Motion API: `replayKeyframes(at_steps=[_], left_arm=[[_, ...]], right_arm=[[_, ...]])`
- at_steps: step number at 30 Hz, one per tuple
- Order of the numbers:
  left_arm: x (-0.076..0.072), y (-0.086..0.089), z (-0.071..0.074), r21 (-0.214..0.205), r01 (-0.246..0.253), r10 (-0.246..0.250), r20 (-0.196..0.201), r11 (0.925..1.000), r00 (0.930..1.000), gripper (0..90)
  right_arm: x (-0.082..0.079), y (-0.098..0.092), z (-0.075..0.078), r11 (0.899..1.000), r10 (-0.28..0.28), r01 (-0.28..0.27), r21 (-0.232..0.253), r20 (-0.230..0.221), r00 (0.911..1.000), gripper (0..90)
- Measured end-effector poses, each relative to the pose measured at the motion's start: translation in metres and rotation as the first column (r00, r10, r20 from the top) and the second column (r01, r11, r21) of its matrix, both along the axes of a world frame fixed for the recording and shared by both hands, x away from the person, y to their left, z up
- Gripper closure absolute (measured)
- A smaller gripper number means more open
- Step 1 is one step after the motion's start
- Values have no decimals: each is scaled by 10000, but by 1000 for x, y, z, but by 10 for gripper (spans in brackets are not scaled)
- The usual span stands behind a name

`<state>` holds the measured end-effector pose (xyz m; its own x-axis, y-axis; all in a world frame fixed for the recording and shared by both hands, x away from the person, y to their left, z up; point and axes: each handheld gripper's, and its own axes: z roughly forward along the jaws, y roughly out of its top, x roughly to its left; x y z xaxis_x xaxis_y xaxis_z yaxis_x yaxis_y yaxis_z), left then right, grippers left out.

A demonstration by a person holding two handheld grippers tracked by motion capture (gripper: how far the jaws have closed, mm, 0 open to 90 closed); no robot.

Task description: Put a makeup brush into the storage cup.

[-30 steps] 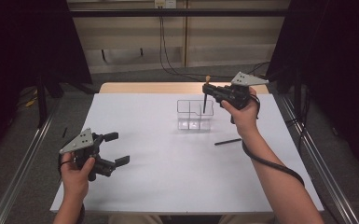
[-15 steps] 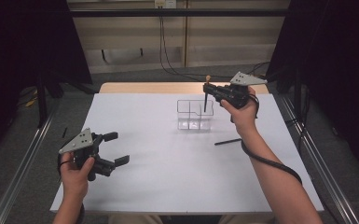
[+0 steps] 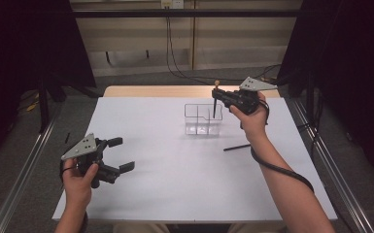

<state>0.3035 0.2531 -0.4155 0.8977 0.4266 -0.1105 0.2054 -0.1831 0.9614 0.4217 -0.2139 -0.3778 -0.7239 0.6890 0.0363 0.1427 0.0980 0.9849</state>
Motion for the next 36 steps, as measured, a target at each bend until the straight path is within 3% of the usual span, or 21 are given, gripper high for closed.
replayKeyframes(at_steps=[36], left_arm=[[0, 0, 0, 47, -25, 25, 10, 10000, 10000, 1]], right_arm=[[-1, -5, -21, 9998, -214, 214, -8, -303, 9993, 844]])
